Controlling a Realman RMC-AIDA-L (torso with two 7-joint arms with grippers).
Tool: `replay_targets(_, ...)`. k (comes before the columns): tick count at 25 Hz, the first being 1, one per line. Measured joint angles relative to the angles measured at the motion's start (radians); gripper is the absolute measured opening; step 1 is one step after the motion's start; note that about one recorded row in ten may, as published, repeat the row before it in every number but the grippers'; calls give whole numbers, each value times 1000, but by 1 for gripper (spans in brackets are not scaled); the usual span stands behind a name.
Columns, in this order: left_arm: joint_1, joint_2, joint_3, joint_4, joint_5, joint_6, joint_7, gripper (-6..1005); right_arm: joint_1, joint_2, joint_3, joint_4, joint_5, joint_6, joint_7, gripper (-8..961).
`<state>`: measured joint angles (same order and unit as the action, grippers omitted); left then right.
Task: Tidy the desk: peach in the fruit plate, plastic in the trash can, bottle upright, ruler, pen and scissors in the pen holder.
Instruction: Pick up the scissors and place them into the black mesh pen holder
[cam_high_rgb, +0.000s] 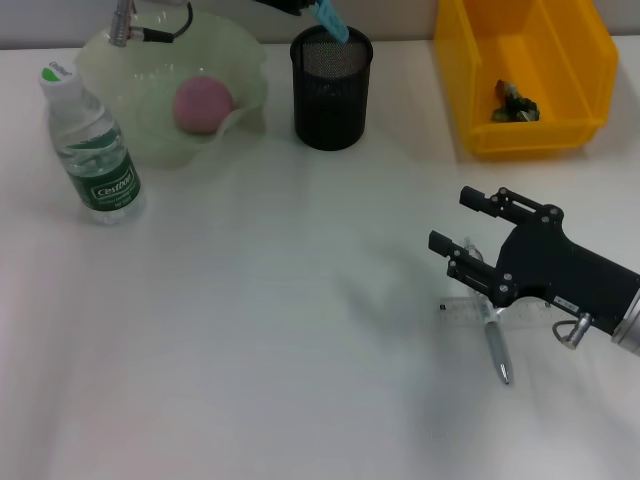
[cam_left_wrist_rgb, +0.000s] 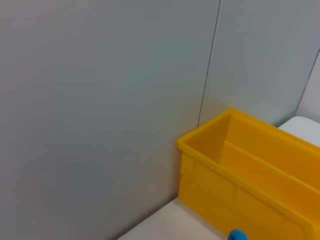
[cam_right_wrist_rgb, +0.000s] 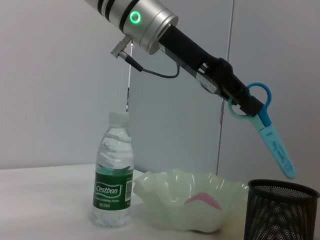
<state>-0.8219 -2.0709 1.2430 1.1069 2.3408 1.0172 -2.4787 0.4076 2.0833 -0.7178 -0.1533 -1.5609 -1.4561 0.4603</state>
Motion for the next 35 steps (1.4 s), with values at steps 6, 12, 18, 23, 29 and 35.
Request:
replay_targets(6, -17, -2, 10, -25, 1, -17, 2, 101, 5, 0, 2, 0, 3, 2, 0, 608)
replay_targets(12, -59, -6, 13, -88, 53, -41, -1, 102, 10, 0, 5, 0, 4, 3, 0, 608)
replay_targets(18, -97, -6, 13, -171, 67, -77, 3, 102, 12, 0, 7, 0, 4, 13, 0, 607)
replay_targets(23, -123, -6, 20, -232, 75, -105, 3, 102, 12, 0, 9, 0, 4, 14, 0, 607)
replay_targets(29, -146, -7, 38, -293, 75, -147, 3, 101, 13, 0, 10, 0, 4, 14, 0, 608)
replay_targets(35, -158, -8, 56, -330, 75, -180, 2, 101, 13, 0, 10, 0, 4, 14, 0, 608)
